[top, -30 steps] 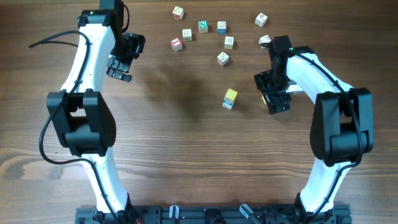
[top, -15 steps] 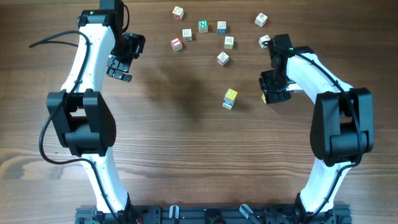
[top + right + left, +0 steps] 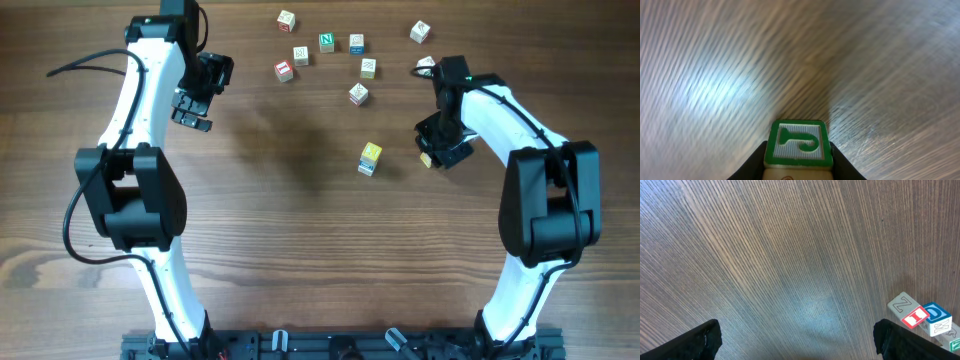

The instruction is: Form a tower

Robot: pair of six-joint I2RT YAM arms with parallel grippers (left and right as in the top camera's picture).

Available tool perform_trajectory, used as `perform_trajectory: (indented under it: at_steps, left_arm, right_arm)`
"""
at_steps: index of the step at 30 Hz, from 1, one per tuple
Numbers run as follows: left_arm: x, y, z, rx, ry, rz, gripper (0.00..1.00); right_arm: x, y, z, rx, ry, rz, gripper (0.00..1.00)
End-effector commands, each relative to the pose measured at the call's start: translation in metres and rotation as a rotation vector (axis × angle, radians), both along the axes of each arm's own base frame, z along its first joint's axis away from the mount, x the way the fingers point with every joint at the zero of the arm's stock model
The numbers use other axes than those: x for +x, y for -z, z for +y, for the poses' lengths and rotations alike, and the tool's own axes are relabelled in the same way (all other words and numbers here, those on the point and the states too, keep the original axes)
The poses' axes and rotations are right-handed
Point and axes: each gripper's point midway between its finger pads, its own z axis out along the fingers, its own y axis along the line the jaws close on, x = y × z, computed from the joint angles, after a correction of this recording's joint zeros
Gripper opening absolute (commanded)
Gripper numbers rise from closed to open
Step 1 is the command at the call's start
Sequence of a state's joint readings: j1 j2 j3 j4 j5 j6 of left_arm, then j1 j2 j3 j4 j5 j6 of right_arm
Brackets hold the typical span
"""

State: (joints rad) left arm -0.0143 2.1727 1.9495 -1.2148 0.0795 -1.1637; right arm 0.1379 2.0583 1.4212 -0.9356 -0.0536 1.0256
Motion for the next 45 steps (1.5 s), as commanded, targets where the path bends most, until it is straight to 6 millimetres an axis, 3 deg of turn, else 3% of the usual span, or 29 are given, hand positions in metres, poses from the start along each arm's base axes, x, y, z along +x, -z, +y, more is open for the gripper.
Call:
perform_trajectory:
  at_steps: [1, 6, 8, 10, 12, 16, 21, 28, 45]
  left_arm:
    - [-0.001, -0.011, 0.003, 0.011, 0.007, -0.026, 1.0]
    - [-0.001, -0.011, 0.003, 0.011, 0.007, -0.026, 1.0]
    - [-0.001, -0.011, 0.003, 0.011, 0.007, -0.026, 1.0]
    - [-0.001, -0.011, 0.003, 0.011, 0.007, -0.026, 1.0]
    - [-0.001, -0.011, 0.003, 0.011, 0.007, -0.026, 1.0]
    - [-0.001, -0.011, 0.003, 0.011, 0.007, -0.026, 1.0]
    - [-0.001, -0.011, 0.003, 0.011, 0.007, -0.026, 1.0]
    - [-0.001, -0.011, 0.003, 0.011, 0.007, -0.026, 1.0]
    - [-0.001, -0.011, 0.003, 0.011, 0.007, -0.026, 1.0]
  right_arm:
    - [0.018, -0.04, 0.017, 0.093, -0.397, -0.098, 0.04]
    - [0.012, -0.131, 0.037, 0.182, -0.827, -0.214, 0.04]
    - [0.004, -0.156, 0.043, 0.209, -0.951, -0.227, 0.04]
    - [0.003, -0.18, 0.061, 0.238, -1.115, -0.297, 0.04]
    - [0.001, -0.188, 0.081, 0.258, -1.251, -0.348, 0.04]
    - [-0.014, -0.177, 0.116, 0.2, -1.598, -0.34, 0.04]
    - [-0.018, -0.161, 0.118, 0.043, -1.795, -0.236, 0.04]
    - [-0.016, -0.125, 0.116, 0.082, -1.87, -0.135, 0.04]
    - [-0.018, -0.099, 0.117, 0.114, -1.919, -0.113, 0.05]
